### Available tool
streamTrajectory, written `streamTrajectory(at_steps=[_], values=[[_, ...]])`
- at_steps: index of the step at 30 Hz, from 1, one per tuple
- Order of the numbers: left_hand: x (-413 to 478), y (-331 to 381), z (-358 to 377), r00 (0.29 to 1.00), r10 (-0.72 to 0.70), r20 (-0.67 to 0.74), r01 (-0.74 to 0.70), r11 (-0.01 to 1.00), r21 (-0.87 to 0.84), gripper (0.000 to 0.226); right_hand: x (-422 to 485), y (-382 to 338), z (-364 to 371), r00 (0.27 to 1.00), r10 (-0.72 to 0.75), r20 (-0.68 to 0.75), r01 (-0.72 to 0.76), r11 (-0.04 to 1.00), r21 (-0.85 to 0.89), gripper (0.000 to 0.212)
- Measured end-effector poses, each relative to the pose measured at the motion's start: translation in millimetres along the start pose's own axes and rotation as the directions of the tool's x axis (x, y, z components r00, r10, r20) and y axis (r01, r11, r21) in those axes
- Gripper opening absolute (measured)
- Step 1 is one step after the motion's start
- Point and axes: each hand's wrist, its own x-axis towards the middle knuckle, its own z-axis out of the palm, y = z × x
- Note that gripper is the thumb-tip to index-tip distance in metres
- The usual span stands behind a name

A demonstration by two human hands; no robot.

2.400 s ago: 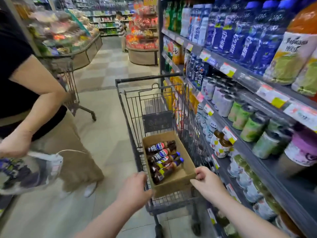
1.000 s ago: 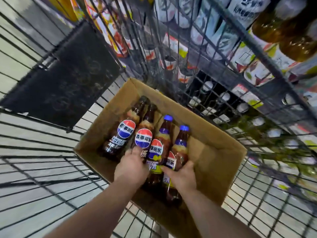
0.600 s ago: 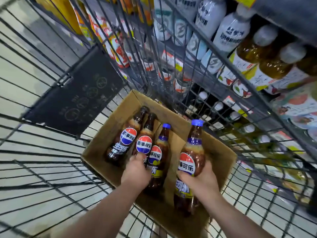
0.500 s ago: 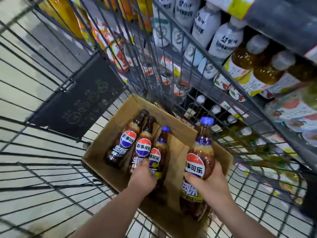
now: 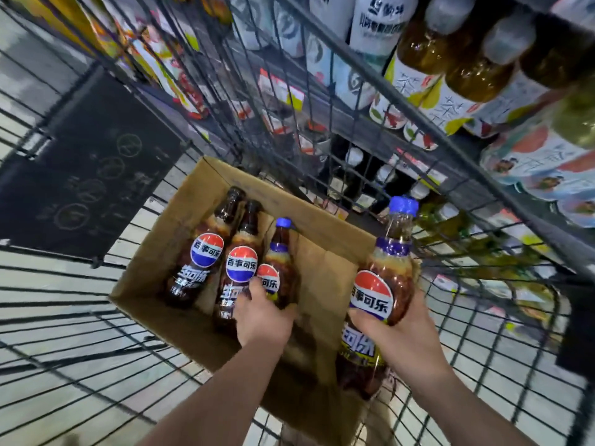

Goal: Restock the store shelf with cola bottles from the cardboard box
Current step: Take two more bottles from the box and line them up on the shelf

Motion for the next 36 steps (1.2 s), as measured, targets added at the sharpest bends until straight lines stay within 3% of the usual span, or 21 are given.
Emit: streamTrajectory(at_steps=[7,12,14,18,27,31,36], values=[[7.1,5.0,8.0,0.999,-0.045,-0.014,0.046,0.999,0.017,0.082,1.5,1.7,-8.4,1.0,0.001,-0.03,-0.001,1.0,0.019,0.055],[7.6,15.8,23.1,0.994,-0.102,0.03,0.105,0.99,-0.094,0.089,1.4,4.6,-10.6,1.0,0.009,-0.022,-0.008,0.998,0.057,0.051],[10.4,18.7,28.8,0.978,-0.181,0.103,0.196,0.968,-0.154,0.094,1.2,6.2,-11.0,1.0,0.005,-0.012,-0.004,0.998,0.07,0.052],[10.3,20.0,37.7,0.952,-0.242,0.186,0.295,0.885,-0.36,0.08,0.7,8.6,-10.9,1.0,-0.007,-0.016,0.008,0.996,0.087,0.05],[-33.3,2.1,-22.5,0.995,-0.005,0.096,0.043,0.915,-0.4,0.07,-41.3,-10.1,-24.8,0.998,-0.034,-0.054,0.036,0.999,0.039,0.069],[-90.5,12.6,-73.1,0.988,0.136,0.073,-0.092,0.896,-0.434,0.06,-87.7,-27.7,-46.9,0.995,-0.074,-0.066,0.08,0.992,0.098,0.053],[-180.4,30.5,-123.5,0.939,0.343,-0.017,-0.304,0.805,-0.51,0.046,-147.6,-40.9,-85.1,0.981,-0.129,-0.143,0.154,0.972,0.179,0.048]])
